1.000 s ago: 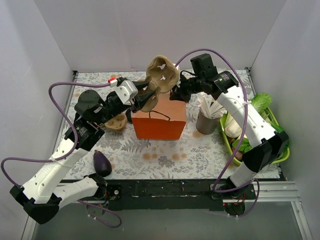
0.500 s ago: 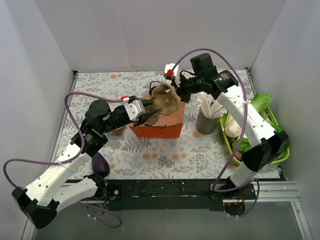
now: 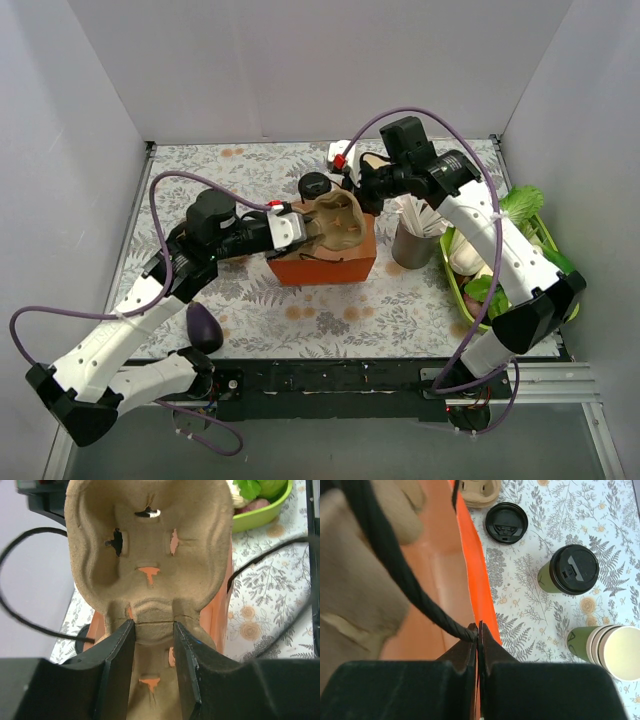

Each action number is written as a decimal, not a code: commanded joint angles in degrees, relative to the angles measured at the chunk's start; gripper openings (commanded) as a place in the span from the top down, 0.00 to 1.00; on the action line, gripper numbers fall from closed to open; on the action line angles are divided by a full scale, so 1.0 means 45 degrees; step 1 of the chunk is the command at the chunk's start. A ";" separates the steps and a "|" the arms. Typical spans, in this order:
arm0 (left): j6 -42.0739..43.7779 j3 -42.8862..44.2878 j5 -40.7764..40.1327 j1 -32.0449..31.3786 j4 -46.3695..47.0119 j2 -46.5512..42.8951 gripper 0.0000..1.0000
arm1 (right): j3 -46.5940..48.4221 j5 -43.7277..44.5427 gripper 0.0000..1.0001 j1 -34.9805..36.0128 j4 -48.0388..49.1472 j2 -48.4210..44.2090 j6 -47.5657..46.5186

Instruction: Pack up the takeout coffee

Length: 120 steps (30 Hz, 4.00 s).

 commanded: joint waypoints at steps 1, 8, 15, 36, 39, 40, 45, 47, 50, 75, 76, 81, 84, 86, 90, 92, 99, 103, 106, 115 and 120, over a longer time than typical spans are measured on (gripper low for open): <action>0.0817 0.0391 0.0107 -0.0409 -0.1036 0.0297 1.00 | -0.0302 0.0355 0.99 0.0662 -0.0052 -0.0946 -0.0372; 0.1286 0.0390 0.0263 -0.0605 -0.0800 0.0668 1.00 | -0.0401 0.0668 0.99 0.0995 0.0006 -0.1141 -0.0235; 0.2145 0.0488 0.0477 -0.0644 -0.1932 0.0747 1.00 | -0.0907 0.1605 0.99 0.1015 0.0513 -0.1395 0.0312; 0.1874 0.1348 -0.0615 -0.0722 -0.3126 0.2154 1.00 | -0.1474 0.1723 0.99 0.1464 0.0768 -0.1258 0.0273; 0.1911 0.0860 -0.0986 -0.0722 -0.2598 0.1743 1.00 | -0.1261 0.1782 0.99 0.1445 0.1061 -0.1201 0.1014; 0.2086 0.0801 -0.1084 -0.0722 -0.2655 0.1743 1.00 | -0.1086 0.1627 0.99 0.1445 0.1003 -0.1123 0.1131; 0.2965 0.1617 -0.1416 -0.0722 -0.3766 0.2599 1.00 | -0.0517 0.1644 0.99 0.1445 0.1022 -0.0595 0.1543; 0.3122 0.1912 -0.1553 -0.0722 -0.4490 0.2855 1.00 | -0.0654 0.2052 0.99 0.1445 0.1022 -0.0633 0.1523; 0.3609 0.2206 -0.1515 -0.0722 -0.5368 0.3168 1.00 | -0.1044 0.2192 0.99 0.1464 0.0983 -0.0828 0.1308; 0.5796 0.3142 -0.0754 -0.0800 -0.6931 0.4867 1.00 | -0.2275 0.1098 0.99 0.1679 0.0573 -0.1668 0.1464; 0.5895 0.3337 -0.0753 -0.0800 -0.7281 0.5003 1.00 | -0.2295 0.1098 0.99 0.1698 0.0553 -0.1707 0.1483; 0.6968 0.3846 -0.0364 -0.0839 -0.8706 0.5277 1.00 | -0.2529 0.0903 0.99 0.1699 0.0339 -0.1766 0.1620; 0.7068 0.4549 -0.0361 -0.0995 -0.9975 0.5804 1.00 | -0.2783 0.0981 0.99 0.1699 0.0377 -0.1864 0.1660; 0.7048 0.4609 -0.0518 -0.0996 -1.0213 0.6038 1.00 | -0.2822 0.1097 0.99 0.1699 0.0474 -0.1903 0.1698; 0.6893 0.4180 -0.0440 -0.1015 -0.9709 0.6117 1.00 | -0.2939 0.1293 0.99 0.1679 0.0669 -0.2020 0.1815; 0.6815 0.4121 -0.0420 -0.1034 -0.9609 0.6157 1.00 | -0.2978 0.1429 0.99 0.1660 0.0729 -0.2059 0.1874; 0.6872 0.3711 -0.0596 -0.1074 -0.9530 0.6079 1.00 | -0.2648 0.1548 0.99 0.1406 0.0885 -0.1884 0.1913; 0.7165 0.3496 -0.0615 -0.1191 -0.9609 0.6273 1.00 | -0.2354 0.1333 0.99 0.1269 0.0847 -0.1630 0.1972; 0.7321 0.3554 -0.0791 -0.1269 -0.9589 0.6488 1.00 | -0.2218 0.1157 0.99 0.1250 0.0827 -0.1474 0.1894; 0.7127 0.3476 -0.0967 -0.1367 -0.9062 0.7133 1.00 | -0.2158 0.0864 0.99 0.1269 0.0827 -0.1298 0.1757; 0.7223 0.3223 -0.1104 -0.1367 -0.8906 0.7289 1.00 | -0.2275 0.0961 0.99 0.1269 0.0827 -0.1336 0.1679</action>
